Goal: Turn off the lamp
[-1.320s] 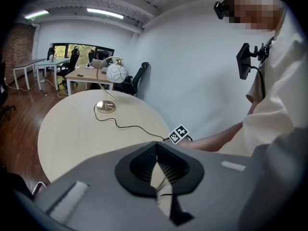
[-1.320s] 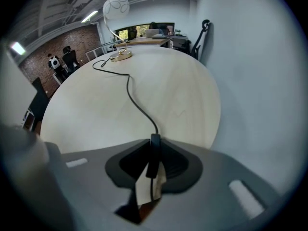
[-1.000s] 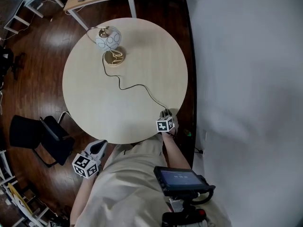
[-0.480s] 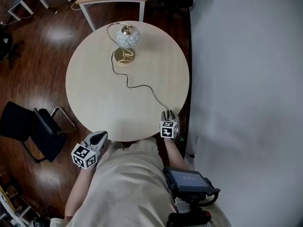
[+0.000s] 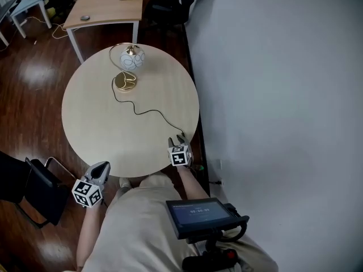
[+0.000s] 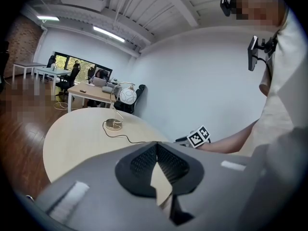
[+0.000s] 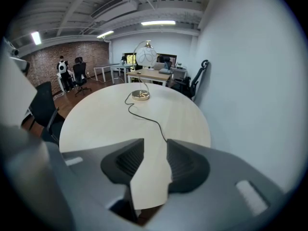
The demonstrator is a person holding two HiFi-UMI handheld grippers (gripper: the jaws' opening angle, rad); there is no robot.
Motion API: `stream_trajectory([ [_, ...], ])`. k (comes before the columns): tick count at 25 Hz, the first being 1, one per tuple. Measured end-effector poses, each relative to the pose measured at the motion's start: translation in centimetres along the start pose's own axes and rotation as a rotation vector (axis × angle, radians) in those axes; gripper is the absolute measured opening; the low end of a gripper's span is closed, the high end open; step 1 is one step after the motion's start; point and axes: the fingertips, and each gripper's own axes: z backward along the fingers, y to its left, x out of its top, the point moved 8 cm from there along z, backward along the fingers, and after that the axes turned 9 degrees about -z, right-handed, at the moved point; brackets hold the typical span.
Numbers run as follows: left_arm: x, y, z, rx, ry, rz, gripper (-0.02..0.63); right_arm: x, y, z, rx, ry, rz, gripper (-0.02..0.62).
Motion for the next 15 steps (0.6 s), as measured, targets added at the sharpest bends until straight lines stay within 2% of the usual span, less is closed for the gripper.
stream_trajectory([
  [8, -2.6, 3.3, 3.8, -0.037, -0.025, -0.011, -0.012, 0.3, 4.8, 4.2, -0.007, -0.119, -0.065, 0.136],
  [15, -4.4, 3.5, 5.1, -0.081, -0.036, -0.008, -0.012, -0.4, 7.2, 9.6, -0.024, -0.187, -0.089, 0.124],
])
